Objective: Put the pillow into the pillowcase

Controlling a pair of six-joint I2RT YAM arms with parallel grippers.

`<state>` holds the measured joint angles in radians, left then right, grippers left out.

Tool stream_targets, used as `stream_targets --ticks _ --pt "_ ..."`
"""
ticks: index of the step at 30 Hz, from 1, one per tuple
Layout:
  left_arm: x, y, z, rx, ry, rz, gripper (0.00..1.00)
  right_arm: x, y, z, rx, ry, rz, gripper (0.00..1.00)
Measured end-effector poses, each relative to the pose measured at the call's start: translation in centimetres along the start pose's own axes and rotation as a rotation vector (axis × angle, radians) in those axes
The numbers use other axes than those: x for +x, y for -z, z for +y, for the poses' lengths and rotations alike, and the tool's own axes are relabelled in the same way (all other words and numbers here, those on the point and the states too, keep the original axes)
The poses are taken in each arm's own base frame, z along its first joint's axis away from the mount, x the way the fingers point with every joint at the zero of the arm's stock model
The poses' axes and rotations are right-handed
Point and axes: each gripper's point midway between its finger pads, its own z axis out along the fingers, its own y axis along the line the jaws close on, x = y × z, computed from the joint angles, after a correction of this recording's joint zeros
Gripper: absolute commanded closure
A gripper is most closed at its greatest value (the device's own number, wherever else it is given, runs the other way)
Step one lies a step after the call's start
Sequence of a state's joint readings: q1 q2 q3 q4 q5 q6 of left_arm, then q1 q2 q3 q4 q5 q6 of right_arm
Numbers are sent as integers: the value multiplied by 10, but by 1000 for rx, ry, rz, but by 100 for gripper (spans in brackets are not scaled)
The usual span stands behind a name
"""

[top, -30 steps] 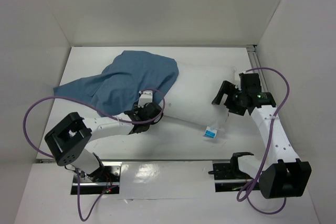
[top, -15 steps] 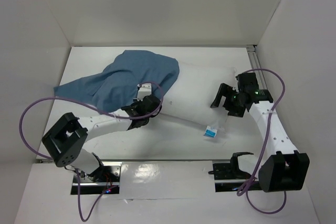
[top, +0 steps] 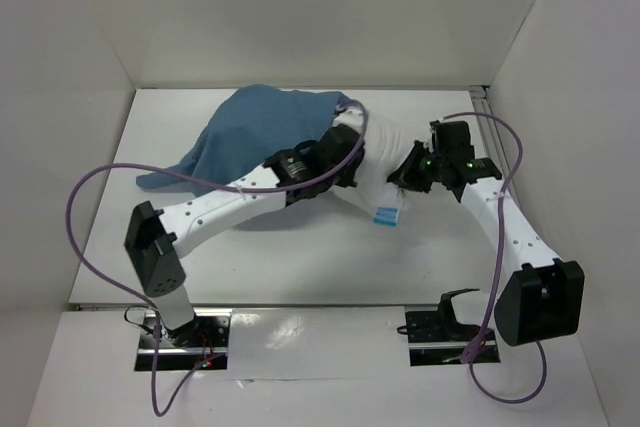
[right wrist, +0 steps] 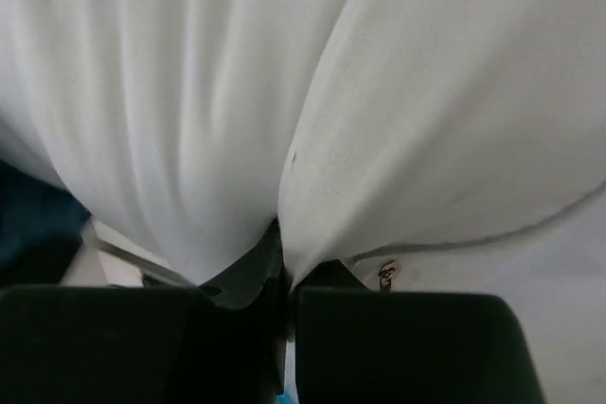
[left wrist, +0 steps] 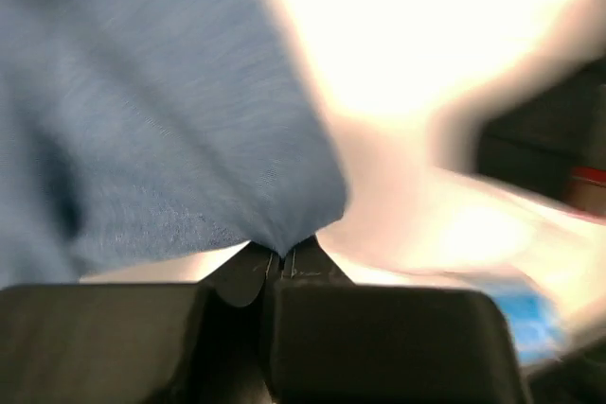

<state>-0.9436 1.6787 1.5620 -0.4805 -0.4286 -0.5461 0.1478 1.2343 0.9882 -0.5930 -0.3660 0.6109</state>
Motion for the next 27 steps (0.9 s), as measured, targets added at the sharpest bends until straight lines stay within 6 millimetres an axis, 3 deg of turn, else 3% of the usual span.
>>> stream_targets --ticks 3,5,8,12,19,21,24,27 --pt "-27 11 -62 176 -32 2 100 -21 -1 15 -29 -6 -58 100" --pt "-37 23 -74 232 -49 17 100 -28 2 21 -36 -1 -71 100" --pt "-57 39 -64 276 -24 43 100 -43 14 32 -37 43 -112 100" --pt "-91 63 -35 300 35 29 100 -62 52 58 -80 152 -207 100" --pt "-98 154 -27 420 67 46 100 -15 122 49 -46 235 -206 100" --pt "-96 167 -28 456 76 69 100 -3 134 45 -30 240 -183 100" --pt "-98 168 -22 497 118 109 100 10 147 39 9 235 -142 100" --pt "-112 135 2 480 188 136 100 12 139 27 76 210 -94 97"
